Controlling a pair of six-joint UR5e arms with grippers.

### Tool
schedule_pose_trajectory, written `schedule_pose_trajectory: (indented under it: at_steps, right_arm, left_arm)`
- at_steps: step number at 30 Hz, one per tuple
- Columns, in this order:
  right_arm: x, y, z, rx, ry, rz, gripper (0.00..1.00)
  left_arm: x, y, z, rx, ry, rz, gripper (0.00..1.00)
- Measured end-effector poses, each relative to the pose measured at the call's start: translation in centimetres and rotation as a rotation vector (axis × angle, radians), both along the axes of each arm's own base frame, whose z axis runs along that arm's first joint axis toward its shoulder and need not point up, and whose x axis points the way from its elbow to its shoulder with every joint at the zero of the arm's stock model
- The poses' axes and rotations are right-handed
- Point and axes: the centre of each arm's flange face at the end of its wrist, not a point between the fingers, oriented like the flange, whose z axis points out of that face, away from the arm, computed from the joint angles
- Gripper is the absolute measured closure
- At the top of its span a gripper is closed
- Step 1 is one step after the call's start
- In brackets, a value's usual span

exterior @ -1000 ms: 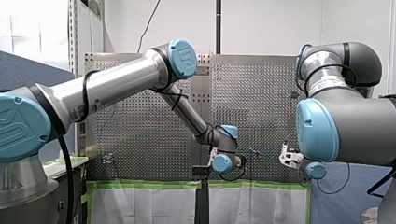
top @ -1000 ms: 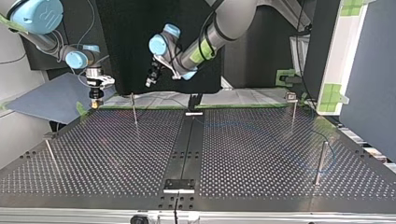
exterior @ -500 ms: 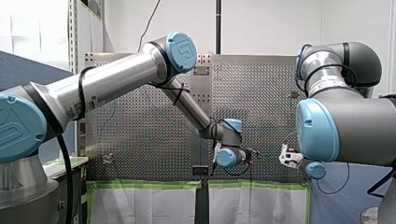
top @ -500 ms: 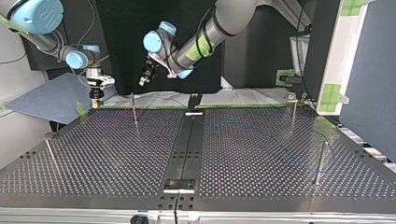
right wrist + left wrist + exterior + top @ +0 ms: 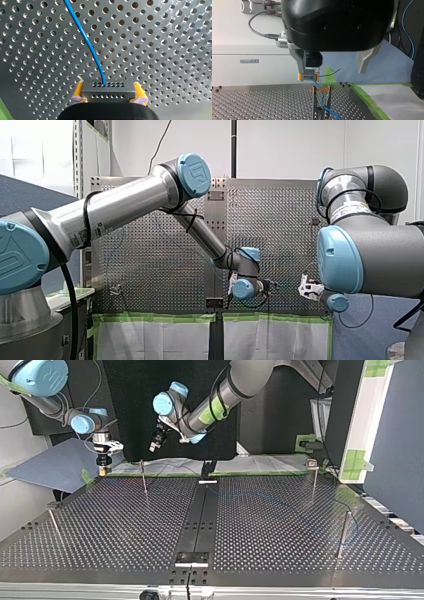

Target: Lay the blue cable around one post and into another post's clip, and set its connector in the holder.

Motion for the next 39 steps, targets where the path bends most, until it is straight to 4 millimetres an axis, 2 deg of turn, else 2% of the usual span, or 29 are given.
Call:
schedule_pose_trajectory:
  at_steps: [18, 23, 31, 39]
  right_arm:
    - [0.2, 0.0, 0.0, 0.000, -0.002, 0.003, 1.00]
    - [0.2, 0.1, 0.0, 0.002, -0.002, 0.003, 1.00]
    - [0.2, 0.1, 0.0, 0.005, -0.002, 0.003, 1.00]
    - [0.2, 0.1, 0.0, 0.008, -0.011, 0.003, 1.00]
  left_arm:
    - [0.0, 0.0, 0.0, -0.001, 0.000, 0.004, 0.00]
    - [0.0, 0.6, 0.3, 0.003, 0.002, 0.032, 0.00]
    - [0.6, 2.2, 2.9, -0.069, -0.017, 0.098, 0.00]
    - [0.2, 3.6, 6.1, -0.183, -0.037, 0.171, 0.00]
